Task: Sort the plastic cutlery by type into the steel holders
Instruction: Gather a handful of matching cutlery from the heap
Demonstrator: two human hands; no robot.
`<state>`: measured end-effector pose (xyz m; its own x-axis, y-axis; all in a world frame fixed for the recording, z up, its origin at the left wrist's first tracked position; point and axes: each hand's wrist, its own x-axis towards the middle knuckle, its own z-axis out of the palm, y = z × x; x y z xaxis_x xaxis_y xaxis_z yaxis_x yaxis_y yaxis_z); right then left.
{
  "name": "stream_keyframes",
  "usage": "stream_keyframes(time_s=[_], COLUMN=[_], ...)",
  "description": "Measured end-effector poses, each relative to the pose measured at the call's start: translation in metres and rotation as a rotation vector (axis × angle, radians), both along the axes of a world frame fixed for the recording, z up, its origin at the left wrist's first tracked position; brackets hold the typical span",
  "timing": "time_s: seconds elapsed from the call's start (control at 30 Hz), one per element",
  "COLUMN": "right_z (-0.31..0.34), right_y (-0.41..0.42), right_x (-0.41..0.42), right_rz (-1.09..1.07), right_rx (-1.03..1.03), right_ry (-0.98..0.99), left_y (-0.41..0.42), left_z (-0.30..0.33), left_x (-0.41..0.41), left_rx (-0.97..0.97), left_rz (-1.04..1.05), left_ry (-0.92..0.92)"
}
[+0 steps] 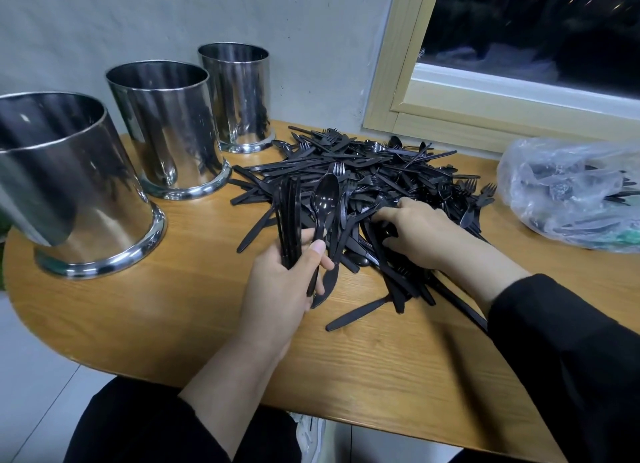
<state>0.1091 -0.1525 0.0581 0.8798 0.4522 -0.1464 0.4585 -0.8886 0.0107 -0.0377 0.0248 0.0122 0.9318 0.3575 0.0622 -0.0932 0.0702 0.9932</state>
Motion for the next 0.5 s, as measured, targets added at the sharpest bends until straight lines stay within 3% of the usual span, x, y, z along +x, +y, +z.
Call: stream_keyframes(time_s=[0.2, 0.5], right_z=[-0.004, 0.023], right_y=[0.000, -0.011], right_x=[0.002, 0.004], right_rz=[0.025, 0.034], right_rx=[0.093, 0.429], right_ry=[-0.040, -0.132], left_y=[0.001, -0.001], left_z=[-0.002, 0.001], left_x=[0.002, 0.001], left_rx=[-0.013, -0.049], left_rz=[0.001, 0.005], left_ry=[0.013, 0.003])
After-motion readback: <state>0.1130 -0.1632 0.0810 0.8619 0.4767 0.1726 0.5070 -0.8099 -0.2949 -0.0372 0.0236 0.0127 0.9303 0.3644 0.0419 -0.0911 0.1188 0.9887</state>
